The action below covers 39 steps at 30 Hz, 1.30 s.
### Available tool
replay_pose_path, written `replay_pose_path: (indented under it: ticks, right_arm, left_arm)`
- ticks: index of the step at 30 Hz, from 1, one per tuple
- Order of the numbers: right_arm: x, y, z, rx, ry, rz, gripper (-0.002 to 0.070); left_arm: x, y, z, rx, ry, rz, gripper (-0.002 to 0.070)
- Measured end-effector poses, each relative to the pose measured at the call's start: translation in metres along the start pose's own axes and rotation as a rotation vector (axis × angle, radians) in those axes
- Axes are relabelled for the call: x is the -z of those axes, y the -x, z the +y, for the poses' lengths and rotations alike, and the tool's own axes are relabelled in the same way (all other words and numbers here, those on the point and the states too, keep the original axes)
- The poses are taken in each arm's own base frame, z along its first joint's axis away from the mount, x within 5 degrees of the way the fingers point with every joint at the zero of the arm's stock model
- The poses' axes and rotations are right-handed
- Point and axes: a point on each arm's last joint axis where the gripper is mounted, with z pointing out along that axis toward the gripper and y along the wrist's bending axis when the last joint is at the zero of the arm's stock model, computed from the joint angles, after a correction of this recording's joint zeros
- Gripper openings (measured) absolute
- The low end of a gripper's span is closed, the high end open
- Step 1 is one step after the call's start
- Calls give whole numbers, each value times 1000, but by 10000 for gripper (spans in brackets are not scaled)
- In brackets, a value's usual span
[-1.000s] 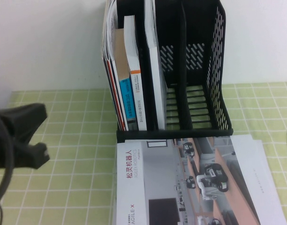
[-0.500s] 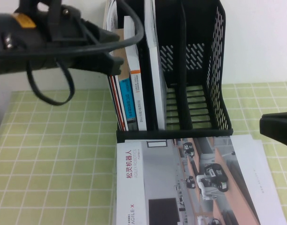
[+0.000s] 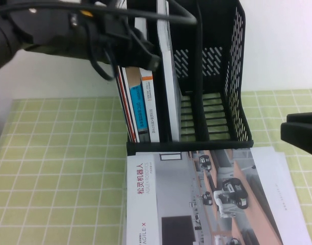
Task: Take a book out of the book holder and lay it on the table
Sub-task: Hold the bookshelf
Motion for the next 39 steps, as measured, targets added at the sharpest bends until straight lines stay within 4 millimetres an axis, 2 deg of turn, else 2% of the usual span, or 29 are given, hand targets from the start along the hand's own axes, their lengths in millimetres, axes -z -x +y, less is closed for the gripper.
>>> replay_pose_path:
  ticks: [5,10,14,19,23,29,37,39]
  right_arm:
    - [-16,-2,-7,-47,15,8,263]
    - [-46,1,-15,-65,49,23,352]
    - [-81,18,-26,-52,73,37,422]
    - [-118,42,-33,1,49,11,440]
    - [-148,50,-38,28,-7,3,444]
    - [-183,48,-43,23,-37,20,447]
    - [-211,39,-62,-89,-167,13,448]
    - [-216,39,-62,-95,-164,13,449]
  left_arm:
    - [2,-6,33,96,-6,-20,-2]
    - [1,-9,39,41,-60,-6,-3]
    - [1,-9,39,32,-73,-11,-3]
    - [1,-9,38,28,-77,-10,-3]
    - [1,-9,38,27,-79,-12,-3]
    - [-1,-9,38,42,-89,-17,-3]
    - [-1,-9,38,44,-90,-18,-2]
    - [-1,-9,38,44,-91,-18,-2]
